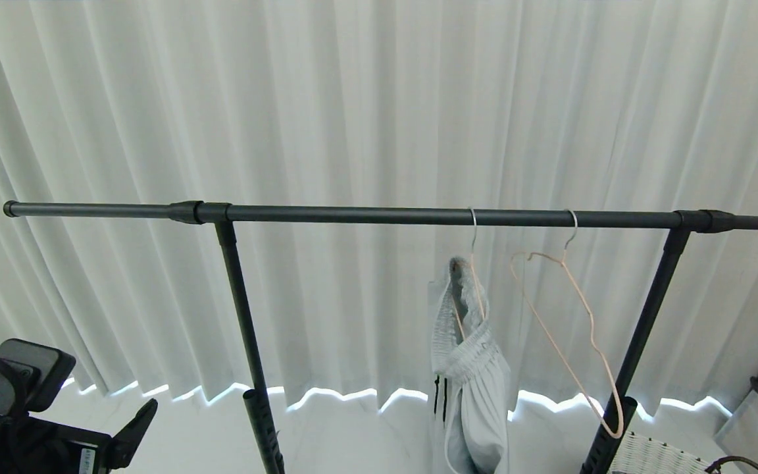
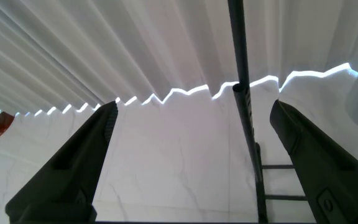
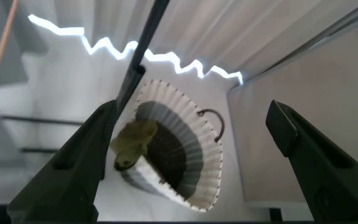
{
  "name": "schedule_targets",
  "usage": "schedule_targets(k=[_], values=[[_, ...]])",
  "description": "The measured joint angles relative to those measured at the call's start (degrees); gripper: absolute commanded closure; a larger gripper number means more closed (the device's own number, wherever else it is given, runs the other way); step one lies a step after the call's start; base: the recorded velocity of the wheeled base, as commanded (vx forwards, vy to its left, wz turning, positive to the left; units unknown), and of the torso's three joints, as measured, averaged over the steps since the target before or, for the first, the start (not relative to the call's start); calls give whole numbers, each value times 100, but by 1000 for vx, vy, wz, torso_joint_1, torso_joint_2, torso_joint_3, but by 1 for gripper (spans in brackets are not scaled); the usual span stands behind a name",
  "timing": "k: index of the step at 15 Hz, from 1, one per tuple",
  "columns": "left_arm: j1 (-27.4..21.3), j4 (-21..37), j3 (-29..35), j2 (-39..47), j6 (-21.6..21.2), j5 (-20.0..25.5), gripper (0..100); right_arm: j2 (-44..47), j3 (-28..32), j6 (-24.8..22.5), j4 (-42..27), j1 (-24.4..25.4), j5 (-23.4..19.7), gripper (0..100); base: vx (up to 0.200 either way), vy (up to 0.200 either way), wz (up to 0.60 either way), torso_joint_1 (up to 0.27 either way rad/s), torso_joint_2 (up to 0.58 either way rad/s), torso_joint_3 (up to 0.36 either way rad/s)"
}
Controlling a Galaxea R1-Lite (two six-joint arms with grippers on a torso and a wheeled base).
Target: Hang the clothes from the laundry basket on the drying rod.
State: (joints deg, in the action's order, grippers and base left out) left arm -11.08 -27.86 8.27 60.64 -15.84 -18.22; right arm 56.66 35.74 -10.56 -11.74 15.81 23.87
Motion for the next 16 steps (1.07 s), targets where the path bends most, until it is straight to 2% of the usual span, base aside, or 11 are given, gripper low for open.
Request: schedule_targets(k=[3, 8, 14, 16], values=[[54, 2, 0, -2, 0, -5, 0, -55, -215, -178, 193, -132, -1, 0, -200, 0, 0, 11, 2, 1], [63, 0, -2, -6, 2, -2, 0, -77, -302, -173, 211, -157, 0, 0, -200, 0, 0, -2, 1, 2], [63, 0, -63, -28, 7, -5, 0, -82, -328, -173, 208, -160, 5, 0, 0, 0, 0, -3, 13, 6], [63, 0, -77, -37, 2, -5, 0, -77, -344, -171, 213, -157, 5, 0, 0, 0, 0, -156, 364, 190]])
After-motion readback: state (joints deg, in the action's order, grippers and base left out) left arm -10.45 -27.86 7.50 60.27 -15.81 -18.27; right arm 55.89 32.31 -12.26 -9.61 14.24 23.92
